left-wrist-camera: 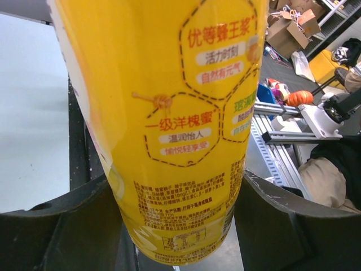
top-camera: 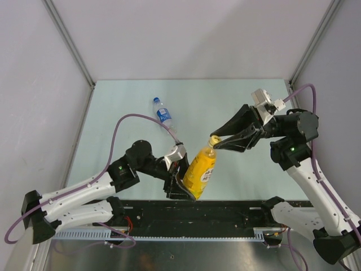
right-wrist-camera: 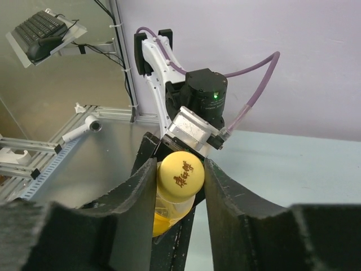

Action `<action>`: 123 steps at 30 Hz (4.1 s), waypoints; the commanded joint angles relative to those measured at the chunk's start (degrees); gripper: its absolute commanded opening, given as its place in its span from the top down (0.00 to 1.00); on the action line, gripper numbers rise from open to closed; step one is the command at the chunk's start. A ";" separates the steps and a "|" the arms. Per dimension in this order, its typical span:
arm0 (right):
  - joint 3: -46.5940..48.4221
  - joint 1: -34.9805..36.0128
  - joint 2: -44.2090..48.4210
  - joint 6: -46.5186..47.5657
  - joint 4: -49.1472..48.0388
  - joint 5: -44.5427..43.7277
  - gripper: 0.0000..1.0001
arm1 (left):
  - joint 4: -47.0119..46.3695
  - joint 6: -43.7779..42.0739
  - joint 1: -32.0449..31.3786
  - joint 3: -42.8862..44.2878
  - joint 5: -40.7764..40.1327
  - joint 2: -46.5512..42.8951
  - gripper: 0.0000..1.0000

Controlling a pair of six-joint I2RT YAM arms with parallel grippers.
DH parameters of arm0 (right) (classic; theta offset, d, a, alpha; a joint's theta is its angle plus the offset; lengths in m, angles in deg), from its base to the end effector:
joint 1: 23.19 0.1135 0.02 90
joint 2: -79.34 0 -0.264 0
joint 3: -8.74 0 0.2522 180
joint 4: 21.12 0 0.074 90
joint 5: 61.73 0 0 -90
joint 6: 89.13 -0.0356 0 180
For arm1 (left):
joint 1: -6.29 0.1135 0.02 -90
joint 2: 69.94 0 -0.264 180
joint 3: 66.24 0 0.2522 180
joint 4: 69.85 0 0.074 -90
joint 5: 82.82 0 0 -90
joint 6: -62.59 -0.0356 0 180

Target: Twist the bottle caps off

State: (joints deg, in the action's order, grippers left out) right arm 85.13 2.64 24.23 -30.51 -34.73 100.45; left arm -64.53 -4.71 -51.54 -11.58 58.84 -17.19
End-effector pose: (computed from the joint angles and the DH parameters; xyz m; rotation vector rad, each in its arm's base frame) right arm 0.1415 0.1062 0.4701 -1.2185 0.9648 1.4090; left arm 0.0872 -0.1911 0.3263 1.3031 1.4431 -1.7307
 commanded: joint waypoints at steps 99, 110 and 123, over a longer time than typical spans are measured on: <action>7.61 5.90 -11.28 4.42 35.58 -54.89 1.00 | 36.72 -6.57 -9.34 15.53 -85.92 15.08 1.00; 6.20 5.29 -7.33 8.66 33.31 -47.61 1.00 | 21.09 -12.47 -7.39 7.80 -60.94 5.20 1.00; 1.88 0.58 -0.86 9.47 20.99 -26.95 1.00 | -1.20 -12.37 -3.55 -1.56 -21.36 -5.13 1.00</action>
State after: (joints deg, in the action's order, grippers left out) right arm 87.74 4.32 22.98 -22.64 -7.39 67.56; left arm -52.58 -13.89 -54.73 -11.29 16.64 -19.42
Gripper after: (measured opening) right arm 0.317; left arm 0.699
